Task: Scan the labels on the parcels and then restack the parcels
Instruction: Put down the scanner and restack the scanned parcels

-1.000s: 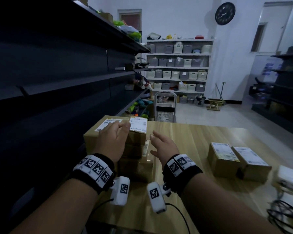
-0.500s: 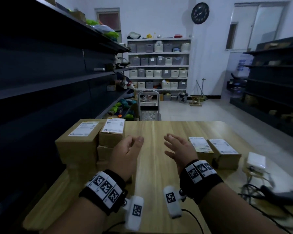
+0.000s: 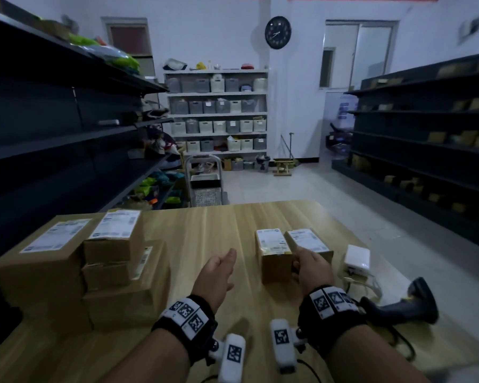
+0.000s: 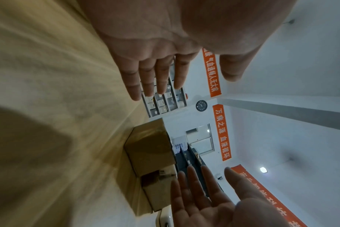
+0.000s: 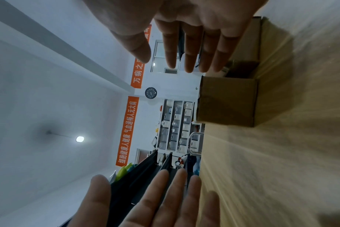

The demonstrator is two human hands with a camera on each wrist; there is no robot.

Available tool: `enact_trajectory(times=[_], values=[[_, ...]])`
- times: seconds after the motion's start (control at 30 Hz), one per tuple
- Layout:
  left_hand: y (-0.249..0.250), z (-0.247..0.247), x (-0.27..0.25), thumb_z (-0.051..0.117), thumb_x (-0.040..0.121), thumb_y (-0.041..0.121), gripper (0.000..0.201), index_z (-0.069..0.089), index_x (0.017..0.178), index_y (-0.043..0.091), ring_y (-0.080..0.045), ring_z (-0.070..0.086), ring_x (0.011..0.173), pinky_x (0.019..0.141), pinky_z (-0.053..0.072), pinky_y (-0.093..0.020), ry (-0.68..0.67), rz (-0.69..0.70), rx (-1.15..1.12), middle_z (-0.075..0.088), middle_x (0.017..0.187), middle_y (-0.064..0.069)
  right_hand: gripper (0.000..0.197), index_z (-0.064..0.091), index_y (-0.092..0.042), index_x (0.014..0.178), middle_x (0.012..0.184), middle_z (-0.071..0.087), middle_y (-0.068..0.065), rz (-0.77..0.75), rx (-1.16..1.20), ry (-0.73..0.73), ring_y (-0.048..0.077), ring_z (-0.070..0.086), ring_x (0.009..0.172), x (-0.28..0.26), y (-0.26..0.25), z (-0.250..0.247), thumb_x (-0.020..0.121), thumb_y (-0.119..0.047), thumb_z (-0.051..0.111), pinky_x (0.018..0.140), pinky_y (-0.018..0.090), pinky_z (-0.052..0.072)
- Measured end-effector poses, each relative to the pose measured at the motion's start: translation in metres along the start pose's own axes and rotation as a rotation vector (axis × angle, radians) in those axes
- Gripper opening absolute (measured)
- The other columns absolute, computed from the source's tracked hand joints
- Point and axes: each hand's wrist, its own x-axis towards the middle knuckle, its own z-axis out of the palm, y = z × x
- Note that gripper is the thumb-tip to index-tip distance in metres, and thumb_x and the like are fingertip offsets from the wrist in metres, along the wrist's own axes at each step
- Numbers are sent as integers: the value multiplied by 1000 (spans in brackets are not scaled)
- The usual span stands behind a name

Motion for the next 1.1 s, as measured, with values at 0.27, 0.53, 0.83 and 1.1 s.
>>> enact_trajectory(times=[0.27,0.53,0.83,1.1], values=[[8,44,28,51,108,64,71,49,161,16,-16,58,124,127,42,-48,-105,-101,-76,64,144,0,29,74,-12,106,103,73,10,23,-44,-45,30,66,99,20,-1,-3,104,-36,58,96,48,54],[2,65,36,43,111,63,33,64,108,37,-13,52,134,129,35,-47,-224,-152,-77,64,122,17,42,70,-17,131,125,72,6,40,-139,-110,28,64,115,29,6,8,103,-45,57,106,47,50],[-7,57,45,44,108,67,38,67,114,38,-12,56,135,124,40,-46,-221,-134,-66,68,134,12,29,77,-20,95,97,73,1,33,-200,-118,27,67,100,35,9,11,102,-43,60,99,49,54],[-15,17,22,46,109,61,35,71,106,36,-1,65,119,116,45,-44,-110,-64,-66,75,118,18,26,75,-19,84,91,78,11,33,-208,-261,29,72,85,22,27,27,97,-38,63,94,45,60]])
